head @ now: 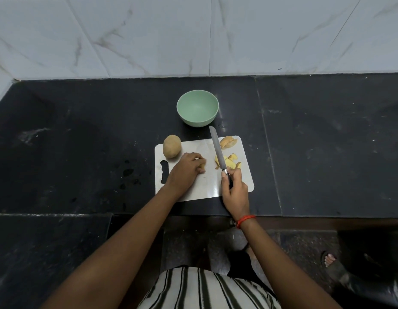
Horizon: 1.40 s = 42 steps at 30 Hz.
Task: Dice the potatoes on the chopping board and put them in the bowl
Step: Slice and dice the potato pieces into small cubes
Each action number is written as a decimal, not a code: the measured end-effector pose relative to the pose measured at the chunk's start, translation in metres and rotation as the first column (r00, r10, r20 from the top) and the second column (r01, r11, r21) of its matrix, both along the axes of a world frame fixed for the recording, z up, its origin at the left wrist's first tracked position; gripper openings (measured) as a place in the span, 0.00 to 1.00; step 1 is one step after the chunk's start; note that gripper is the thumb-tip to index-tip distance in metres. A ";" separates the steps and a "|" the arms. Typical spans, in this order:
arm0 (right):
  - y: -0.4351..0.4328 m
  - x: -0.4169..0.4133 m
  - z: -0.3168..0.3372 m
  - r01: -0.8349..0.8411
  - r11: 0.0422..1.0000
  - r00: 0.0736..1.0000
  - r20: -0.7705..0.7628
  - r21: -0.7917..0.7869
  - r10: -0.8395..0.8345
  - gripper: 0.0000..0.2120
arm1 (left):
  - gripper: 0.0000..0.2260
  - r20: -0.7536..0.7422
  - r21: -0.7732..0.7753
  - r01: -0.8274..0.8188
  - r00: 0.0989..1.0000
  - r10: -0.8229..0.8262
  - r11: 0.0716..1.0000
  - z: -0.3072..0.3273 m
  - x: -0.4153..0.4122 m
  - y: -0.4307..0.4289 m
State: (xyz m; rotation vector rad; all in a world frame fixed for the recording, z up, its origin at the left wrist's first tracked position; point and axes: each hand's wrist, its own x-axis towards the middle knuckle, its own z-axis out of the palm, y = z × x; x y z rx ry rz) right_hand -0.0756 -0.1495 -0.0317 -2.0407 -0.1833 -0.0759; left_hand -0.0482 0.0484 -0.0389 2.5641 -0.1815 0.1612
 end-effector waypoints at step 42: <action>0.021 -0.015 0.011 -0.084 0.924 0.996 -0.054 -0.374 0.068 0.04 | 0.15 -0.070 -0.378 -0.384 0.919 0.387 0.842 0.000 -0.023 -0.037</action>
